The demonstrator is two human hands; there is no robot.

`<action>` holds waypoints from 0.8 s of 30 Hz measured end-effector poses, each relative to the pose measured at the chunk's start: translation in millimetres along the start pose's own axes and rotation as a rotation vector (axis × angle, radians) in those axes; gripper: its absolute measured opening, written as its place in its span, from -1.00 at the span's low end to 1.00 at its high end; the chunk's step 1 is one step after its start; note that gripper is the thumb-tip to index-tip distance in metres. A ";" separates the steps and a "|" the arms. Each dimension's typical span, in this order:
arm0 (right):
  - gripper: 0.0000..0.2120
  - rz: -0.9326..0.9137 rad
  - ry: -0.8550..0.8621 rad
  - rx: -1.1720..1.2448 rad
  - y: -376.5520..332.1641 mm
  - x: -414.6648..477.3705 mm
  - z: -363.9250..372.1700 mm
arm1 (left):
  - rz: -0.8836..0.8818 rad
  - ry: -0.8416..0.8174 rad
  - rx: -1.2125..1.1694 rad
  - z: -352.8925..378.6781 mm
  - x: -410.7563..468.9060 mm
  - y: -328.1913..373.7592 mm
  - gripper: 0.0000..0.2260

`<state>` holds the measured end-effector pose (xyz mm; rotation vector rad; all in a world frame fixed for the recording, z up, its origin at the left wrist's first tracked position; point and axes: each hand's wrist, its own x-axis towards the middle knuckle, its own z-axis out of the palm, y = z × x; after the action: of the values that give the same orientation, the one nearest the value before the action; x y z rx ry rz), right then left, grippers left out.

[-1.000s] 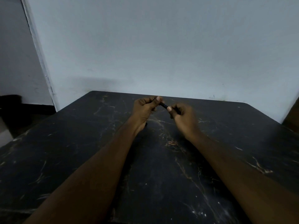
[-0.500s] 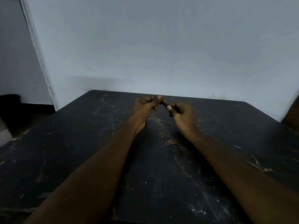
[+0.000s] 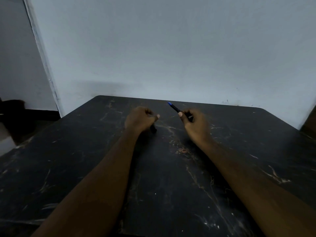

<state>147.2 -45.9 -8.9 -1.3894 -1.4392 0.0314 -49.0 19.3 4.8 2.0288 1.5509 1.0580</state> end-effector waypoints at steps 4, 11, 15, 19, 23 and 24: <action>-0.84 0.000 -0.011 -0.018 0.8 -0.7 0.2 | -0.070 -0.154 0.215 -2.9 -5.2 4.3 -0.65; -0.84 -0.012 -0.003 -0.028 -0.3 -1.2 -0.6 | -0.018 -0.168 0.098 0.1 -5.9 10.1 -0.85; -0.82 -0.017 -0.016 -0.019 -0.4 -0.9 -0.8 | -0.096 -0.077 -0.240 1.8 -6.4 16.1 -0.75; -0.82 -0.015 -0.034 -0.021 1.5 -1.2 0.5 | -0.220 -0.014 -0.744 0.2 -7.2 24.4 -0.80; -0.86 -0.040 -0.051 -0.022 2.5 -0.8 0.4 | -0.202 -0.050 -1.053 3.0 -7.5 29.2 -0.74; -0.87 -0.050 -0.047 -0.021 2.2 -0.7 0.3 | -0.186 -0.054 -1.077 4.0 -7.3 29.5 -0.73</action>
<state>148.3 -45.4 -10.9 -1.3775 -1.5162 0.0167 -27.5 3.5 20.0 1.1248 0.7892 1.3294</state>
